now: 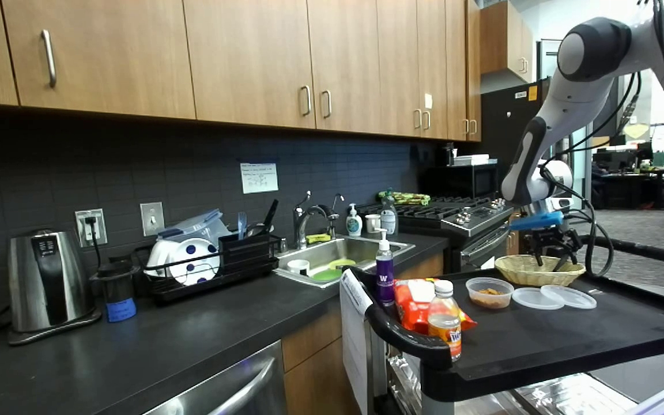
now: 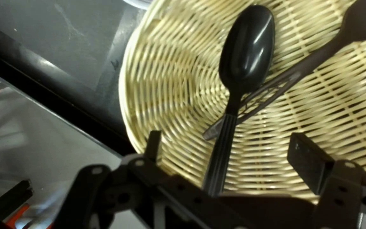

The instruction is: Remove the black spoon from the basket.

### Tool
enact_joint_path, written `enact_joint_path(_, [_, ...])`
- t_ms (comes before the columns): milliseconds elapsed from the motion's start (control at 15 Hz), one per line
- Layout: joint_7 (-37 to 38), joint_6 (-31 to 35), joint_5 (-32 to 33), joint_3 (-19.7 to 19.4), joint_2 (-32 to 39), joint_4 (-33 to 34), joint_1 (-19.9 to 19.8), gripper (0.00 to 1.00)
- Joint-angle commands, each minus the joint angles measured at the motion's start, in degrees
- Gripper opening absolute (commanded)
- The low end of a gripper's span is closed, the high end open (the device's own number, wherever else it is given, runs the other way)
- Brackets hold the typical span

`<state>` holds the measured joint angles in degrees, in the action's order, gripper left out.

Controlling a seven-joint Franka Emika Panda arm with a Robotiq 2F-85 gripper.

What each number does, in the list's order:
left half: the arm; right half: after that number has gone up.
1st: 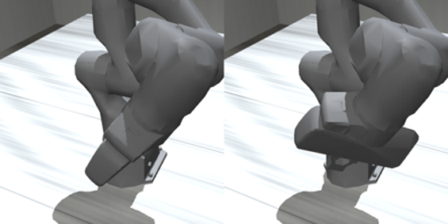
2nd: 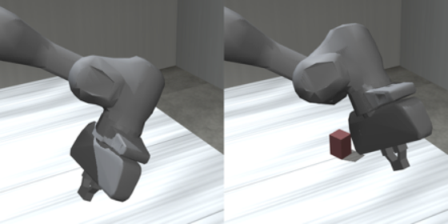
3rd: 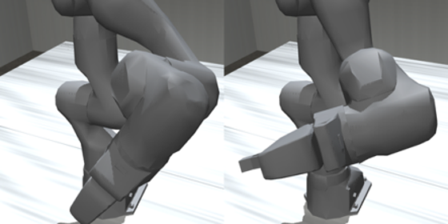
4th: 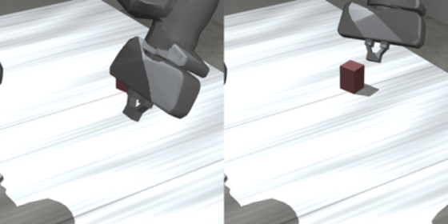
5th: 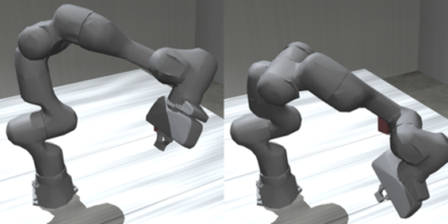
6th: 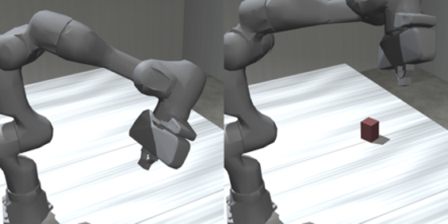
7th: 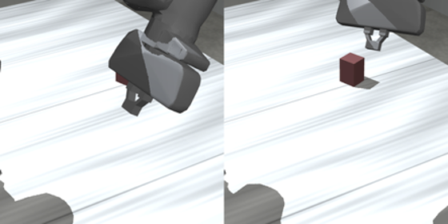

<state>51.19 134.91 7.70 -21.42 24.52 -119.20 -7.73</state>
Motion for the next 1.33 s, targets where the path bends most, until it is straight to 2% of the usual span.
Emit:
enact_joint_path(0, [3.26,-0.57,1.31,-1.36,0.17,0.42,0.06,1.00])
enact_joint_path(600, [5.52,-0.68,7.13,-3.65,-2.44,-3.27,0.57,1.00])
enact_joint_path(733, [5.30,-0.32,8.71,-3.47,-3.14,-4.54,0.99,0.73])
enact_joint_path(867, [4.98,-0.11,9.93,-3.05,-4.00,-5.83,1.51,0.61])
enact_joint_path(1067, [4.82,-0.06,11.63,-2.32,-5.64,-7.49,2.59,0.34])
enact_joint_path(1267, [5.03,-0.33,12.88,-1.67,-7.11,-8.09,3.30,0.13])
